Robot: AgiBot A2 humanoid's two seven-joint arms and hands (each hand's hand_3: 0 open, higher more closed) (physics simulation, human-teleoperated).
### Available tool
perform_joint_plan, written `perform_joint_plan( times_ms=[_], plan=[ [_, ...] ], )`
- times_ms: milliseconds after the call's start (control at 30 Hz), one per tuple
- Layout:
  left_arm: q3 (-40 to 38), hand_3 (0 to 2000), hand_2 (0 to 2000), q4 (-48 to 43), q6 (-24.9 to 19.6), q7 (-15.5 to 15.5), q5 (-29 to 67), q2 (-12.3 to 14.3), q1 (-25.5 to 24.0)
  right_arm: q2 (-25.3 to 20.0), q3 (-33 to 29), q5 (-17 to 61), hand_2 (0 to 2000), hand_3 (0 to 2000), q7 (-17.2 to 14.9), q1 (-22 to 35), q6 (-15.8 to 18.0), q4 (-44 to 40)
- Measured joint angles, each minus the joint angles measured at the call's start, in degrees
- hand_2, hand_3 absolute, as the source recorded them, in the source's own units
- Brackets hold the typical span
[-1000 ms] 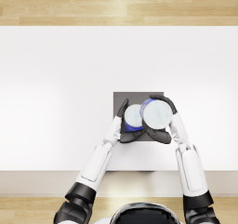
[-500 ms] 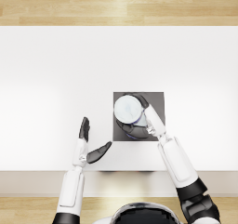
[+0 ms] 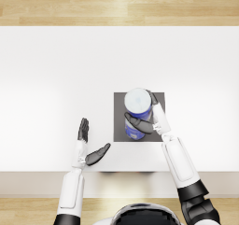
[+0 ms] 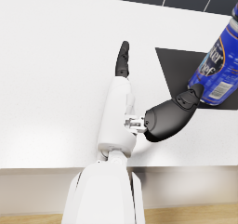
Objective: Pick up the blue can on the left and place it in the middle, then pick up the blue can on the right and place it on top of the can in the middle
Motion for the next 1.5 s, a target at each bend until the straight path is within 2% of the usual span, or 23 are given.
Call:
perform_joint_plan(
  times_ms=[300,367,467,500,533,600,633,900,967,1067,1267,1367,1400,1433,1500],
  plan=[
    [0.20,0,0,0.61,0.47,-1.64,0.09,0.05,0.18,-0.82,-0.26,-0.02,2000,1520,0.22,-0.66,0.58,0.02],
    [0.28,0,0,0.64,0.51,-1.82,0.10,0.00,0.18,-0.84,-0.39,-0.05,2000,1520,0.87,-0.97,2.69,-0.15],
    [0.33,0,0,0.62,0.58,-1.75,0.11,-0.04,0.19,-0.88,-0.75,-0.08,2000,1520,1.10,-1.22,2.84,-0.60],
    [0.34,0,0,0.62,0.59,-1.74,0.11,-0.05,0.20,-0.91,-0.79,-0.07,639,1193,1.12,-1.28,2.80,-0.70],
    [0.35,0,0,0.62,0.60,-1.73,0.11,-0.05,0.20,-0.90,-0.88,-0.06,0,867,0.86,-1.47,2.38,-0.81],
    [0.41,0,0,0.44,0.89,-1.26,0.12,-0.08,0.19,-0.87,-1.04,-0.03,0,213,0.13,-1.90,2.00,-1.06],
    [0.43,0,0,0.39,1.00,-1.12,0.12,-0.08,0.18,-0.93,-1.15,-0.03,0,0,-0.05,-1.99,2.04,-1.20],
    [0.48,0,0,0.27,1.25,-0.75,0.13,-0.10,0.19,-1.29,-2.53,-0.02,0,0,-0.60,-2.93,1.79,-0.64],
    [0.47,0,0,0.32,1.20,-0.91,0.12,-0.09,0.18,-1.32,-3.43,-0.02,0,0,2.35,-3.29,1.87,-0.10],
    [0.44,0,0,0.14,1.30,-0.80,0.09,-0.08,0.04,-1.44,-4.87,-0.03,0,0,4.32,-3.66,1.92,0.77],
    [0.44,0,0,0.33,1.15,-1.70,0.07,-0.07,-0.03,-1.81,-8.16,-0.04,0,0,5.31,-3.98,2.04,3.97],
    [0.67,0,0,0.44,1.33,-2.19,0.13,-0.21,-0.01,-1.42,-9.48,-0.04,0,0,5.40,-5.57,1.98,9.65],
    [0.56,0,0,-0.19,1.93,-0.99,0.14,-0.25,-0.26,-1.22,-10.19,-0.04,0,0,5.42,-6.27,1.97,12.37],
    [0.27,0,0,-1.62,2.62,1.71,0.15,-0.33,-0.91,-1.04,-11.08,-0.04,0,0,5.43,-6.93,1.96,15.12],
    [-1.39,0,0,-8.54,4.64,8.66,0.22,-0.47,-2.70,-0.71,-14.37,-0.04,0,0,5.45,-8.49,1.96,21.09]
  ],
)
